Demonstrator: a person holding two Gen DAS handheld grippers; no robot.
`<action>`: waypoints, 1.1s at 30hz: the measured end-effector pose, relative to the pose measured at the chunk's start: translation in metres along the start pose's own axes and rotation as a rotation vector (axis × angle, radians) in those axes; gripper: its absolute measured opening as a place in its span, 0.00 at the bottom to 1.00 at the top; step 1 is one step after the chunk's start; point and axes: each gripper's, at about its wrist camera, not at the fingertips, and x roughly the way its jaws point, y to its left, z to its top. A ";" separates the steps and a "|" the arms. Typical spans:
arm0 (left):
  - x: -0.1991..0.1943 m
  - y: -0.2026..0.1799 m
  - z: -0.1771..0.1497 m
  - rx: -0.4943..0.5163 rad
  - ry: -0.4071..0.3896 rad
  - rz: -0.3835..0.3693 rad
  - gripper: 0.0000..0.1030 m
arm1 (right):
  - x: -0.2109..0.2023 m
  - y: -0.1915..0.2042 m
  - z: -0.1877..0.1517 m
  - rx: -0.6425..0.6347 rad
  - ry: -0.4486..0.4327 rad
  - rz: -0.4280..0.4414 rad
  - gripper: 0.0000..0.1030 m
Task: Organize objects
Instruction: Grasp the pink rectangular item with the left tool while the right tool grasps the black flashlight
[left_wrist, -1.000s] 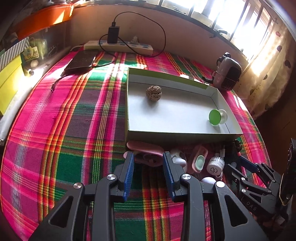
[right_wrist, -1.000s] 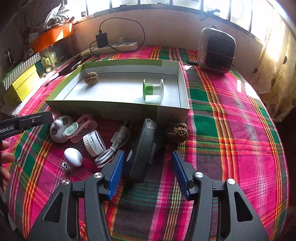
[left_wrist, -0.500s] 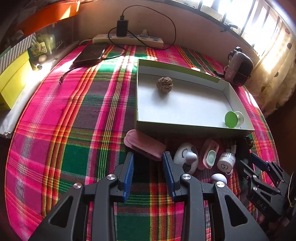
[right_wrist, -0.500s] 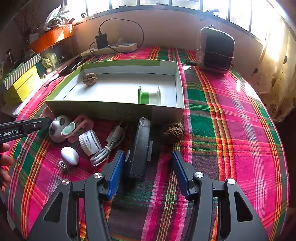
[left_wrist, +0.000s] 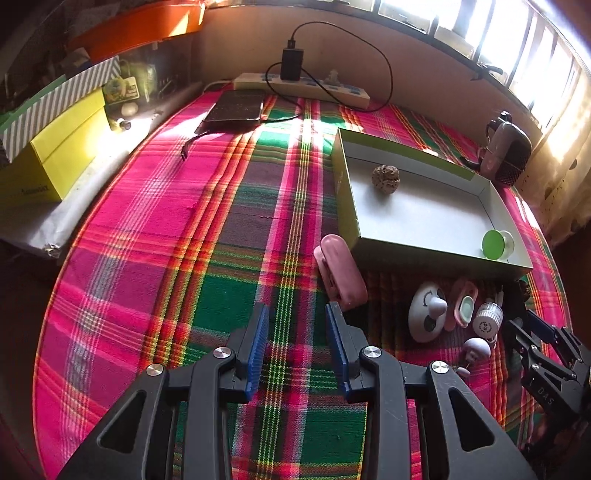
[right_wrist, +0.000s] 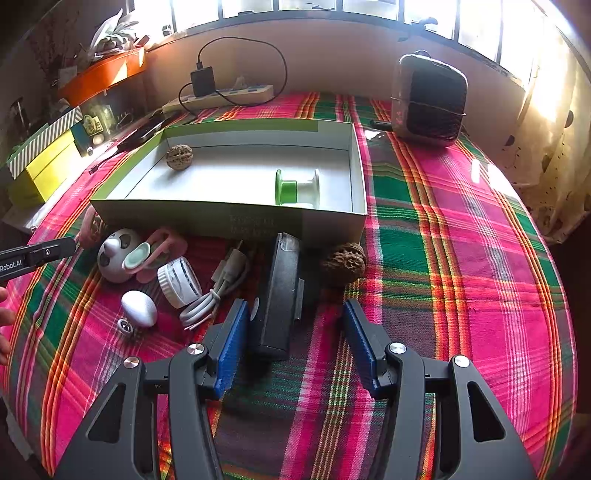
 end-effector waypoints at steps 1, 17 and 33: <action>-0.002 0.000 0.000 -0.006 -0.006 -0.014 0.29 | 0.000 0.000 0.000 0.000 0.000 0.000 0.52; 0.015 -0.025 0.017 0.028 -0.010 -0.039 0.30 | 0.000 0.000 0.000 0.000 0.001 0.001 0.53; 0.026 -0.019 0.017 0.089 -0.027 0.034 0.30 | 0.000 0.001 0.000 -0.003 0.002 0.000 0.54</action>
